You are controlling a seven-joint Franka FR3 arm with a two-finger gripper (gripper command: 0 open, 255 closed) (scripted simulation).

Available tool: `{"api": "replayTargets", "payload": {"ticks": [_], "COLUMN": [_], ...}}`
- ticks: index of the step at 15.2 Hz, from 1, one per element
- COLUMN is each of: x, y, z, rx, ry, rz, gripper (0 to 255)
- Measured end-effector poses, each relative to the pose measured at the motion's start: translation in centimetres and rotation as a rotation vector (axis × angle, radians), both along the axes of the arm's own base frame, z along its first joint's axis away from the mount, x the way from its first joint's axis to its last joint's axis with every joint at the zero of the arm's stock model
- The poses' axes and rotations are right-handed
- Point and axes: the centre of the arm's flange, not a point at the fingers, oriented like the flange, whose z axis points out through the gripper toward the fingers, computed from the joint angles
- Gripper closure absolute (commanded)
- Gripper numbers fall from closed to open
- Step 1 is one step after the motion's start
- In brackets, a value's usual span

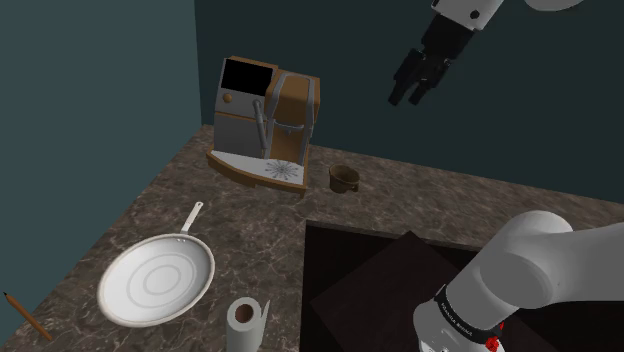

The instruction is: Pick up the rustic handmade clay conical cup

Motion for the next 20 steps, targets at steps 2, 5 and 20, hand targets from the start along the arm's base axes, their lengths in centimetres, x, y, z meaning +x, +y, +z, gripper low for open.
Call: {"api": "replayTargets", "payload": {"ticks": [2,5,20], "x": [0.4,2.2,12.7], "y": [-0.1,-0.9,-5.9], "z": [-0.5,-3.4,-18.7], "rx": [-0.003,-0.017,-0.101], "ry": [0.001,0.008,0.038], "rz": [0.000,-0.002,-0.013], "gripper": [0,0,0]}}
